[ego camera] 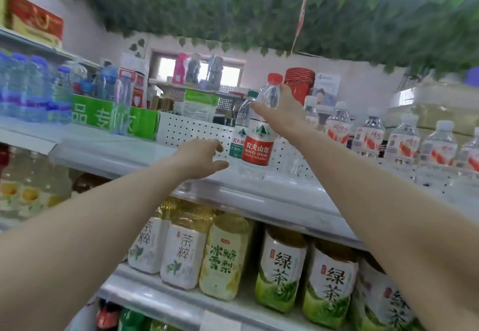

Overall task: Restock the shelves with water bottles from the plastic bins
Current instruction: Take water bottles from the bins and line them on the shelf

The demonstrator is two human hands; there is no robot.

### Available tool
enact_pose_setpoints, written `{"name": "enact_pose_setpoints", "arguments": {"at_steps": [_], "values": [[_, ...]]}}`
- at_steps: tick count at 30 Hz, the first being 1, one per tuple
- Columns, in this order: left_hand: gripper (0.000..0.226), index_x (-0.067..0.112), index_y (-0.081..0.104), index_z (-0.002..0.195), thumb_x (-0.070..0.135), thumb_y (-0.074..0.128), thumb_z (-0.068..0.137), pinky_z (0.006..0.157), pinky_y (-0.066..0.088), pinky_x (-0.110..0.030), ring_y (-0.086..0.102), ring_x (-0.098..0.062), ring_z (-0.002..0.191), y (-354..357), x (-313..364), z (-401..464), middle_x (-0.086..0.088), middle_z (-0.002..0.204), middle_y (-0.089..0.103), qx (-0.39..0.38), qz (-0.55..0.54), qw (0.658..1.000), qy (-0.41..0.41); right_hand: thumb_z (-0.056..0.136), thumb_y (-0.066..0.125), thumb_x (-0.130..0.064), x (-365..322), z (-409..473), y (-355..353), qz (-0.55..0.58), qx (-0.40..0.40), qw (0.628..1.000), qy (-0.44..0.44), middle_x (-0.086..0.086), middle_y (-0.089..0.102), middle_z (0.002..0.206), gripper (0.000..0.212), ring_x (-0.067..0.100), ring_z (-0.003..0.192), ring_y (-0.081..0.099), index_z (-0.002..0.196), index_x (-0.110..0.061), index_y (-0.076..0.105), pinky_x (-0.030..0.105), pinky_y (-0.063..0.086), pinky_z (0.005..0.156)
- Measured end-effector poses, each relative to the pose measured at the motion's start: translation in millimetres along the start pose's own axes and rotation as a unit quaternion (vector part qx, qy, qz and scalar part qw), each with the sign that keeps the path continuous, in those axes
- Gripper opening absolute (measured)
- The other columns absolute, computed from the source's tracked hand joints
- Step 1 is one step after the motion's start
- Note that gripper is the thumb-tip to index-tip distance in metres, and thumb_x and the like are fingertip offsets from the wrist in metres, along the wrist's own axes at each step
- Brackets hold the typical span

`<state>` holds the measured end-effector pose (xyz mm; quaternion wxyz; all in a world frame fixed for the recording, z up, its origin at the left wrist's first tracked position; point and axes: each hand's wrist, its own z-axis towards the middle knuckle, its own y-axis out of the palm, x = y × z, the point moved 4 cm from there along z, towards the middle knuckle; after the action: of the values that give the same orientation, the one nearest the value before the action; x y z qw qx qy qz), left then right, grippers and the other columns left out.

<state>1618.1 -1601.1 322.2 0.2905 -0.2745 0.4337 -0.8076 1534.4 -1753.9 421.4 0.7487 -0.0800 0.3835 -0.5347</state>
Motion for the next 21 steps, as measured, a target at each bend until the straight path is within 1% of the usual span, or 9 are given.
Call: {"name": "enact_pose_setpoints", "arguments": {"at_steps": [3, 5, 9, 12, 15, 16, 18, 20, 21], "values": [[0.066, 0.021, 0.049, 0.135, 0.064, 0.056, 0.085, 0.096, 0.044, -0.034, 0.057, -0.018, 0.114, 2.4, -4.9, 11.0, 0.003, 0.129, 0.06, -0.014, -0.06, 0.998, -0.014, 0.087, 0.066, -0.051, -1.0, 9.3, 22.9, 0.007, -0.014, 1.0, 0.009, 0.01, 0.046, 0.147, 0.086, 0.031, 0.127, 0.05, 0.151, -0.017, 0.021, 0.047, 0.042, 0.1], [0.071, 0.02, 0.051, 0.134, 0.066, 0.06, 0.08, 0.097, 0.044, -0.034, 0.058, -0.017, 0.111, 3.0, -4.7, 16.8, 0.004, 0.125, 0.062, -0.032, -0.105, 0.994, -0.018, 0.087, 0.065, -0.052, -4.1, 12.5, 38.5, 0.003, -0.02, 1.0, 0.014, 0.01, 0.046, 0.145, 0.084, 0.032, 0.128, 0.049, 0.15, -0.016, 0.024, 0.046, 0.042, 0.1], [0.042, 0.026, 0.062, 0.112, 0.047, 0.075, 0.078, 0.089, 0.043, -0.026, 0.062, -0.014, 0.101, 5.9, 1.9, 26.2, 0.005, 0.107, 0.069, -0.045, -0.224, 0.974, 0.005, 0.086, 0.064, -0.056, -8.5, 19.4, 53.6, -0.027, 0.0, 1.0, -0.001, 0.009, 0.055, 0.133, 0.079, 0.03, 0.116, 0.056, 0.145, -0.015, 0.03, 0.043, 0.048, 0.095], [0.037, 0.027, 0.063, 0.108, 0.039, 0.078, 0.077, 0.087, 0.048, -0.028, 0.063, -0.014, 0.095, 8.3, 3.7, 31.2, 0.004, 0.102, 0.07, -0.05, -0.261, 0.964, 0.015, 0.086, 0.062, -0.058, -4.3, 22.9, 53.5, -0.034, -0.005, 0.999, 0.022, 0.01, 0.052, 0.138, 0.081, 0.032, 0.12, 0.054, 0.147, -0.017, 0.027, 0.046, 0.046, 0.099], [0.033, 0.027, 0.063, 0.106, 0.033, 0.078, 0.077, 0.09, 0.051, -0.032, 0.063, -0.015, 0.093, 10.3, -0.8, 36.4, 0.003, 0.1, 0.07, -0.053, -0.278, 0.959, 0.026, 0.092, 0.044, -0.065, -1.7, 28.8, 47.7, -0.034, 0.007, 0.999, 0.031, 0.008, 0.051, 0.14, 0.072, 0.029, 0.122, 0.052, 0.144, -0.017, 0.035, 0.048, 0.043, 0.103], [0.03, 0.028, 0.063, 0.101, 0.033, 0.078, 0.077, 0.09, 0.051, -0.032, 0.063, -0.015, 0.093, 10.6, -5.1, 37.8, 0.003, 0.099, 0.07, -0.053, -0.282, 0.958, 0.025, 0.095, 0.037, -0.065, -1.6, 32.4, 45.2, -0.03, 0.02, 0.999, 0.03, 0.007, 0.055, 0.136, 0.066, 0.027, 0.118, 0.054, 0.14, -0.017, 0.04, 0.048, 0.043, 0.102], [0.023, 0.033, 0.059, 0.09, 0.034, 0.078, 0.077, 0.089, 0.051, -0.032, 0.063, -0.014, 0.09, 10.3, -17.0, 41.4, 0.005, 0.094, 0.068, -0.053, -0.274, 0.96, 0.019, 0.101, 0.028, -0.056, -2.5, 41.2, 40.3, -0.026, 0.049, 0.998, 0.022, 0.005, 0.061, 0.116, 0.051, 0.025, 0.105, 0.059, 0.127, -0.017, 0.048, 0.047, 0.045, 0.097], [0.022, 0.033, 0.056, 0.086, 0.034, 0.077, 0.078, 0.089, 0.051, -0.033, 0.062, -0.015, 0.09, 8.9, -33.3, 46.7, 0.004, 0.093, 0.067, -0.056, -0.259, 0.964, 0.006, 0.105, 0.026, -0.044, -0.8, 50.3, 38.0, -0.038, 0.073, 0.997, 0.015, 0.001, 0.057, 0.097, 0.036, 0.025, 0.092, 0.06, 0.12, -0.019, 0.048, 0.046, 0.049, 0.09], [0.023, 0.032, 0.055, 0.086, 0.033, 0.077, 0.079, 0.09, 0.051, -0.033, 0.061, -0.016, 0.09, 7.9, -42.6, 49.9, 0.004, 0.093, 0.066, -0.056, -0.254, 0.966, -0.004, 0.105, 0.028, -0.04, 0.4, 54.9, 38.4, -0.054, 0.077, 0.996, 0.009, 0.0, 0.054, 0.094, 0.032, 0.025, 0.089, 0.059, 0.123, -0.02, 0.047, 0.048, 0.051, 0.087]]}}
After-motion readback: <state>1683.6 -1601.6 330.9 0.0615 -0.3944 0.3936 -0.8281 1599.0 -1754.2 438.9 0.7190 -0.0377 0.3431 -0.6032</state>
